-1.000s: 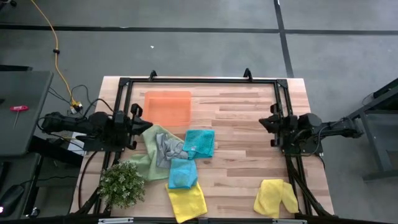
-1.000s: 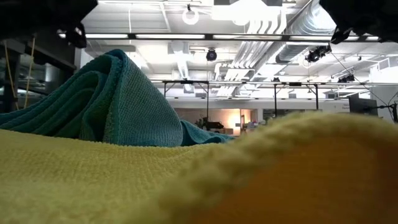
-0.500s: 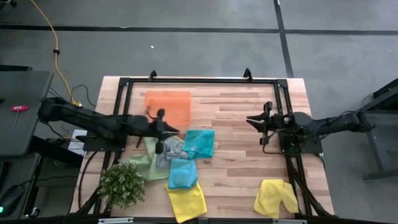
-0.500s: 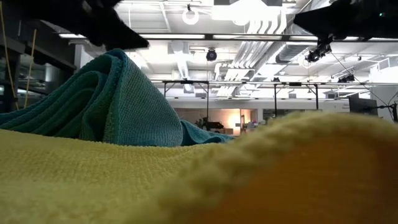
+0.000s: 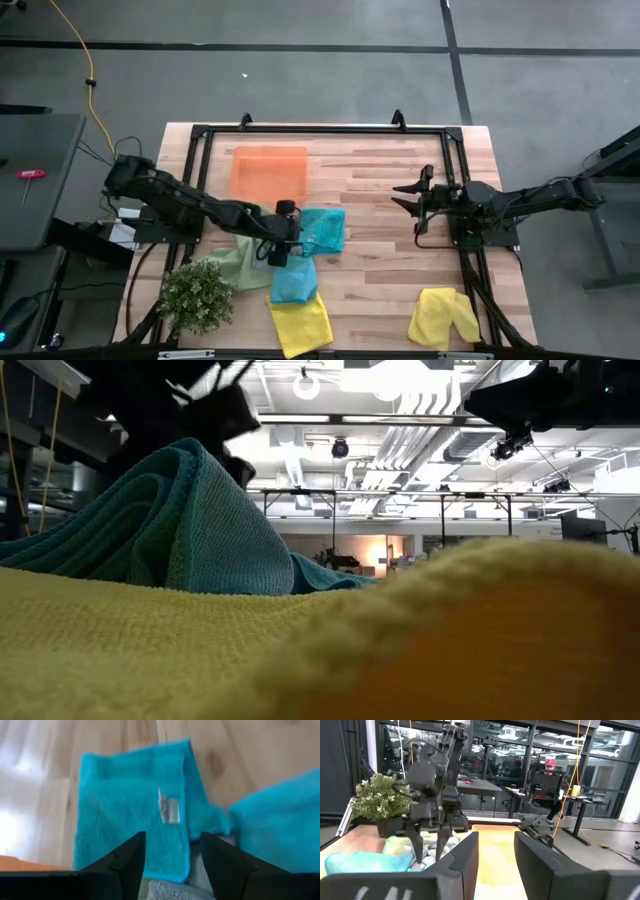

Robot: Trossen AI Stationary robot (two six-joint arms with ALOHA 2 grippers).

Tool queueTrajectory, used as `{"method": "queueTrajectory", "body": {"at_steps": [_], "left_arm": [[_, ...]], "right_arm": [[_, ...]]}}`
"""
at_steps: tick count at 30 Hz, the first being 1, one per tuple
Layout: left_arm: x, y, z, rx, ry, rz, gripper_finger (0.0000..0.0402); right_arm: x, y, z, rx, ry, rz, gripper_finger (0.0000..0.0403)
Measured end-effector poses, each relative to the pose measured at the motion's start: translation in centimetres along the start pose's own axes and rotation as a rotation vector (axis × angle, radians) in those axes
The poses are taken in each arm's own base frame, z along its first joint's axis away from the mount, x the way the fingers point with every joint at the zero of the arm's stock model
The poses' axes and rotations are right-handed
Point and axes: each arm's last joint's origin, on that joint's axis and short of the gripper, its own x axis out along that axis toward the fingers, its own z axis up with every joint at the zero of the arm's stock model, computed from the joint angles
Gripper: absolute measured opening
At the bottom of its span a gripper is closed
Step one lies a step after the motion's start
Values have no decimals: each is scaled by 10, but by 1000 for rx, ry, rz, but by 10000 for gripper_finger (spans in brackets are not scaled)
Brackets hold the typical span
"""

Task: Fold microfiber towels
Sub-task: Fold the top blue microfiber cloth

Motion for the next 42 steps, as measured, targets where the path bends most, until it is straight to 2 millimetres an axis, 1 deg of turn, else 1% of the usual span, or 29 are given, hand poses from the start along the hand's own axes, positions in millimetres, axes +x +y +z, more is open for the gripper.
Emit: {"method": "queueTrajectory", "body": {"at_steps": [5, 10, 13, 17, 21, 27, 33, 38, 42], "left_arm": [[13, -1, -8, 71, 76, 32, 187], [13, -2, -13, 85, 132, 7, 182], [9, -3, -13, 90, 134, -10, 178], [8, -5, -14, 93, 143, -29, 173], [15, -4, -22, 112, 209, -22, 168], [20, -2, -18, 128, 164, 37, 156], [20, -2, -16, 169, 150, 52, 124], [19, -4, -15, 173, 137, 50, 86], [16, -8, -13, 225, 124, 40, 53]], "right_arm": [[0, 0, 0, 0, 2, 1, 118], [0, 0, -1, -1, 6, 2, 118], [0, 0, -1, -1, 6, 2, 118], [0, 0, 0, -1, 6, 2, 118], [0, 0, 0, -1, 5, 2, 118], [0, 0, 0, -1, 6, 2, 118], [0, 0, 0, -1, 6, 2, 118], [0, 0, 0, -1, 6, 2, 118], [0, 0, 0, -1, 6, 2, 118]]}}
